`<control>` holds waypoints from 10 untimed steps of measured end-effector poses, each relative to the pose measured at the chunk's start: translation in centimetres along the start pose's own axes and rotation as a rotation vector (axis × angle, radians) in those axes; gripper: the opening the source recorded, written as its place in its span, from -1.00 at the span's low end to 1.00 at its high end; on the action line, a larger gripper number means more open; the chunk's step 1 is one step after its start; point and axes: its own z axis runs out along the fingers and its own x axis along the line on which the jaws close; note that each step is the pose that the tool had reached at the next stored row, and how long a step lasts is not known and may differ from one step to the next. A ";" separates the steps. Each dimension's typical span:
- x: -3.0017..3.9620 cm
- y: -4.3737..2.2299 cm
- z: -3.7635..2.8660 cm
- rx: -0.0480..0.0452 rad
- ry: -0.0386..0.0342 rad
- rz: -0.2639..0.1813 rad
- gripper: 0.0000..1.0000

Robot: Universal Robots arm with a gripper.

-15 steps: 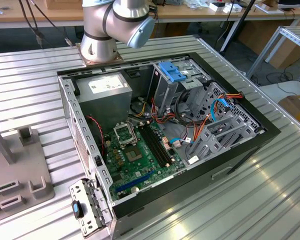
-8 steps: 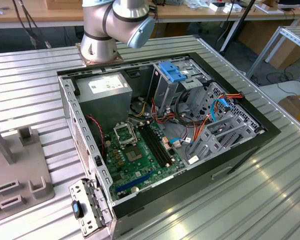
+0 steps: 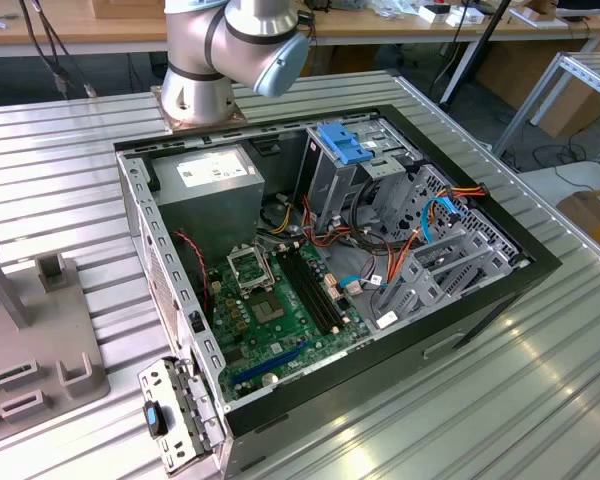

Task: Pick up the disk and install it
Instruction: 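Reach for the disk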

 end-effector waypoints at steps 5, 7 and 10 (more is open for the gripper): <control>0.70 1.56 0.14 0.0000 0.0000 0.000 -0.79; 2.16 1.89 0.18 0.0000 0.0001 0.000 -0.79; 3.22 2.17 0.22 0.0000 0.0000 0.000 -0.79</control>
